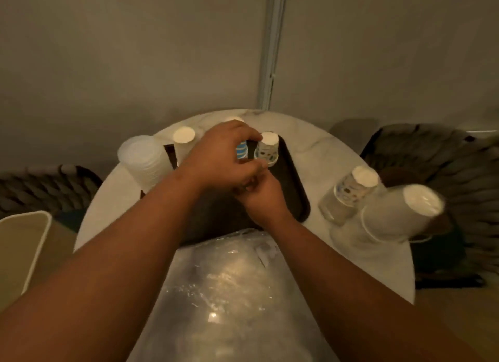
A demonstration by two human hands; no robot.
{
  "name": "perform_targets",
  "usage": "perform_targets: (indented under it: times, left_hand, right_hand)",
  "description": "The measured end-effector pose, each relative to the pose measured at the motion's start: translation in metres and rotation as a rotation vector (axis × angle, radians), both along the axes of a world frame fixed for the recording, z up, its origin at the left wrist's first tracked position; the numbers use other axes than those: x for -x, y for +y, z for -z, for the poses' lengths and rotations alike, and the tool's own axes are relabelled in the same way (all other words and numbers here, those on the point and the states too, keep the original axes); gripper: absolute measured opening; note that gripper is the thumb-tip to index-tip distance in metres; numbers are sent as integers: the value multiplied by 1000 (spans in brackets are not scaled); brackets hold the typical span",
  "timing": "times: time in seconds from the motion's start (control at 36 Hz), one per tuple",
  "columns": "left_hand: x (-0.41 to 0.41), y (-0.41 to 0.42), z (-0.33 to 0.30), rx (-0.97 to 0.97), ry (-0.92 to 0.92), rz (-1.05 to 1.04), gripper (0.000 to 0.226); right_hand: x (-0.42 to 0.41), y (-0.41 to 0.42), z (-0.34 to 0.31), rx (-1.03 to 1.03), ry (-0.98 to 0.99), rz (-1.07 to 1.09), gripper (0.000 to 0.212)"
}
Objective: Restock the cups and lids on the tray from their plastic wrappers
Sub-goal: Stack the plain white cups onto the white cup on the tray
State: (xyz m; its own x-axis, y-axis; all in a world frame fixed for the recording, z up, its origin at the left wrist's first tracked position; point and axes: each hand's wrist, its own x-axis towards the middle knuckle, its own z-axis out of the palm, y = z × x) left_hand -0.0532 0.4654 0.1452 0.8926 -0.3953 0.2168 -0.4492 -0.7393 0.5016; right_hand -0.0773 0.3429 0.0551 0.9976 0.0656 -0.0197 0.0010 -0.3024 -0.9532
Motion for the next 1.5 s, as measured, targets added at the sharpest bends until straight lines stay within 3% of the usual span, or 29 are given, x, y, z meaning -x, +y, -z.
perform_targets:
  times: [0.11, 0.17, 0.28, 0.36, 0.53, 0.58, 0.67, 0.78, 0.86, 0.94, 1.14, 1.31, 1.42, 1.5]
  left_hand:
    - [9, -50, 13, 77, 90, 23, 45]
    - [15, -74, 19, 119, 140, 26, 43]
    - [30, -115, 37, 150, 275, 44, 44]
    - [43, -141, 56, 205, 411, 6, 39]
    - [65, -182, 101, 398, 639, -266, 19]
    - [73, -196, 112, 491, 680, -400, 30]
    - [86, -215, 121, 627, 711, -523, 42]
    - [94, -242, 127, 792, 881, -617, 48]
    - [92, -257, 139, 869, 1030, -647, 72]
    - [93, -269, 146, 923, 1063, -647, 84]
    - [106, -276, 138, 960, 1064, -701, 58]
    - [123, -255, 150, 978, 1031, -801, 84]
    - [129, -223, 137, 995, 983, -857, 59]
    - [132, -191, 134, 959, 961, -890, 53]
  right_hand:
    - [26, -44, -2, 17, -20, 103, 25]
    - [46, -64, 4, 8, -51, 123, 26]
    - [89, -114, 34, 91, -93, 214, 7]
    - [116, -157, 52, 107, -120, 321, 19]
    - [144, -230, 54, 9, -2, 585, 34]
    - [139, -249, 54, -42, 141, 734, 32]
    - [116, -269, 51, -143, 187, 833, 25]
    - [81, -283, 53, -531, 405, 706, 37]
    - [66, -284, 63, -641, 553, 519, 59]
    - [61, -275, 64, -552, 605, 420, 60]
    - [72, -266, 60, -534, 651, 448, 53]
    - [94, -234, 61, -567, 642, 495, 43]
    - [99, -196, 64, -602, 641, 461, 42]
    - [101, -161, 71, -540, 635, 428, 47]
